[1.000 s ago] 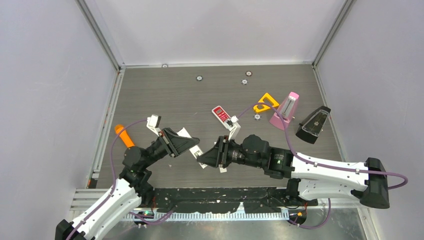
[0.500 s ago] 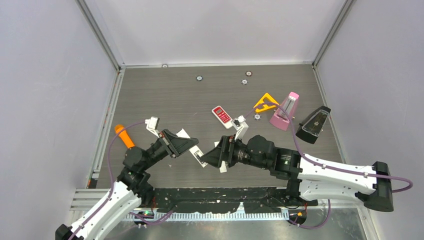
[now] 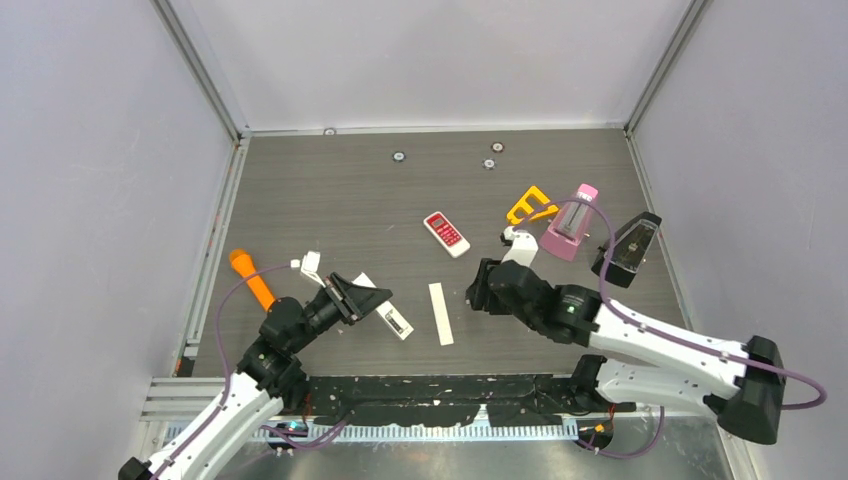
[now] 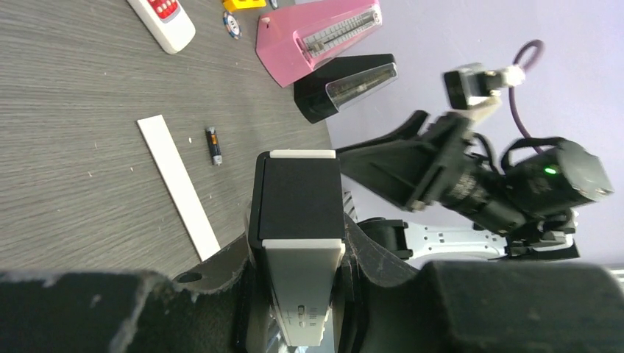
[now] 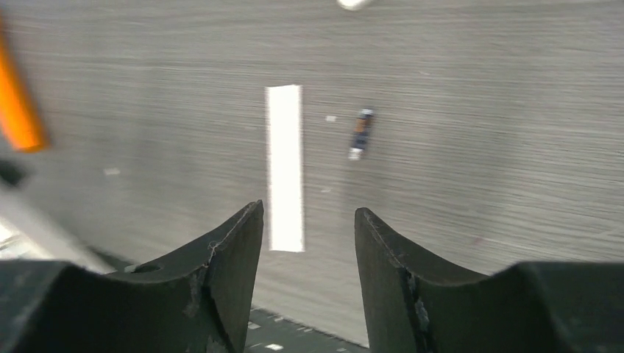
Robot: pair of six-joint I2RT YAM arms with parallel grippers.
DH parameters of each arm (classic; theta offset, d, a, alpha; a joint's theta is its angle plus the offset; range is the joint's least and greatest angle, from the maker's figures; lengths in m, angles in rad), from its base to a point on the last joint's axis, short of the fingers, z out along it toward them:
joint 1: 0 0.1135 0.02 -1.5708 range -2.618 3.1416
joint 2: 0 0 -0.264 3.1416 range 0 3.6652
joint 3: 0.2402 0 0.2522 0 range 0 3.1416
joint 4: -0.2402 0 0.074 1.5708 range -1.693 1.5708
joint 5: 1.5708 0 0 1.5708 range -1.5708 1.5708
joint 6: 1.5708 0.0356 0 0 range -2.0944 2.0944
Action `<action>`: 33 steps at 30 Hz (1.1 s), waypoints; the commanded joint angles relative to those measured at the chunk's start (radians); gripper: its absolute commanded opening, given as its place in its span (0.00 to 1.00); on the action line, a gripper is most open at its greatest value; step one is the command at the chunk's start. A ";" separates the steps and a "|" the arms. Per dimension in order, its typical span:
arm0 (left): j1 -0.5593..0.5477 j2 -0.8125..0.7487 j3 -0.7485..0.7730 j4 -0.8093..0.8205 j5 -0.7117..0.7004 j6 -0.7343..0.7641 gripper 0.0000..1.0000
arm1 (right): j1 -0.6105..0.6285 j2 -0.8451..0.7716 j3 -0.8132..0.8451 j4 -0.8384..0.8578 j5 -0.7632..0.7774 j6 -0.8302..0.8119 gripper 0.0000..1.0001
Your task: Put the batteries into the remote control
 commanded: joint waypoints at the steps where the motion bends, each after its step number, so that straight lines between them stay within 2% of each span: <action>1: 0.006 0.000 0.008 0.043 -0.021 0.017 0.00 | -0.056 0.155 -0.031 -0.029 0.044 -0.088 0.54; 8: 0.008 0.035 0.011 0.062 0.002 0.016 0.00 | -0.084 0.401 0.002 0.096 -0.005 -0.155 0.50; 12: 0.009 0.051 0.011 0.074 0.012 0.014 0.00 | -0.104 0.472 0.013 0.153 -0.024 -0.173 0.49; 28: 0.010 0.059 0.005 0.095 0.007 0.022 0.00 | -0.129 0.613 0.089 0.195 -0.045 -0.187 0.50; 30: 0.011 0.059 0.006 0.096 0.009 0.022 0.00 | -0.129 0.629 0.095 0.194 -0.045 -0.181 0.47; 33: 0.012 0.057 0.005 0.094 0.009 0.022 0.00 | -0.129 0.654 0.100 0.188 -0.044 -0.173 0.37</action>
